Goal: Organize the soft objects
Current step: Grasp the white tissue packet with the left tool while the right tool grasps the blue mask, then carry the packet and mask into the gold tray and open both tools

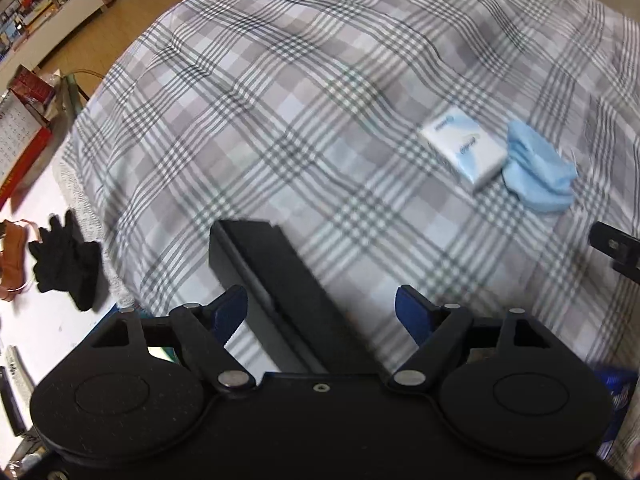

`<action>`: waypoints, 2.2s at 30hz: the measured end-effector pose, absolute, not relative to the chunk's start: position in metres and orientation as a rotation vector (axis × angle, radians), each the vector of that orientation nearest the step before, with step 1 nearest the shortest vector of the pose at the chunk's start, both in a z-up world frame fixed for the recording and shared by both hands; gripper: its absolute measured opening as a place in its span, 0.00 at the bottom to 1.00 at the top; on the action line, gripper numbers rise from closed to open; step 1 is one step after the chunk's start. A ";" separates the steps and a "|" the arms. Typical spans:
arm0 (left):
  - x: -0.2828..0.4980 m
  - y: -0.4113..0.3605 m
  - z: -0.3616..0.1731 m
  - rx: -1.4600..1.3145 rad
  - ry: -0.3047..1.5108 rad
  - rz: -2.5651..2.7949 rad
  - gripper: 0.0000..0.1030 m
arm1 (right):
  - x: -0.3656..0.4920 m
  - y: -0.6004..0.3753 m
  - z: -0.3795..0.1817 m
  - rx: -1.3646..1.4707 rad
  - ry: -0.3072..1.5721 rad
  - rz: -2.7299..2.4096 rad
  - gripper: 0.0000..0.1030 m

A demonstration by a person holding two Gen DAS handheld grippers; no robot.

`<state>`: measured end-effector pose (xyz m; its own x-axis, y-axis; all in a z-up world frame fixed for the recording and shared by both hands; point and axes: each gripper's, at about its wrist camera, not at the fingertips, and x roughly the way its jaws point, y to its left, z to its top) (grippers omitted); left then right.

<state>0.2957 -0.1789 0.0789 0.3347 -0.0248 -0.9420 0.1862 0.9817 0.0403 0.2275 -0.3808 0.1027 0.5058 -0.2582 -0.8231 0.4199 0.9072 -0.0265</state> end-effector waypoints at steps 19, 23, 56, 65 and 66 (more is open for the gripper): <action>0.326 -0.169 0.069 0.067 1.212 -0.180 0.75 | 0.324 -0.386 0.041 0.332 0.931 -0.601 0.33; 0.325 -0.185 0.076 0.082 1.165 -0.208 0.75 | 0.289 -0.392 0.059 0.343 0.879 -0.607 0.30; 0.377 -0.303 0.026 0.110 1.121 -0.350 0.59 | 0.199 -0.456 0.070 0.469 0.684 -0.757 0.29; 0.307 -0.245 0.104 0.084 1.090 -0.374 0.59 | 0.183 -0.459 0.088 0.443 0.630 -0.742 0.29; 0.296 -0.236 0.112 0.080 1.095 -0.372 0.59 | 0.179 -0.457 0.092 0.442 0.623 -0.734 0.29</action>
<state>0.2963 -0.2356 0.1115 0.4032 -0.2545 -0.8790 0.3332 0.9354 -0.1180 0.1790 -0.4573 0.0923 0.5783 -0.4790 -0.6604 0.7296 0.6659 0.1559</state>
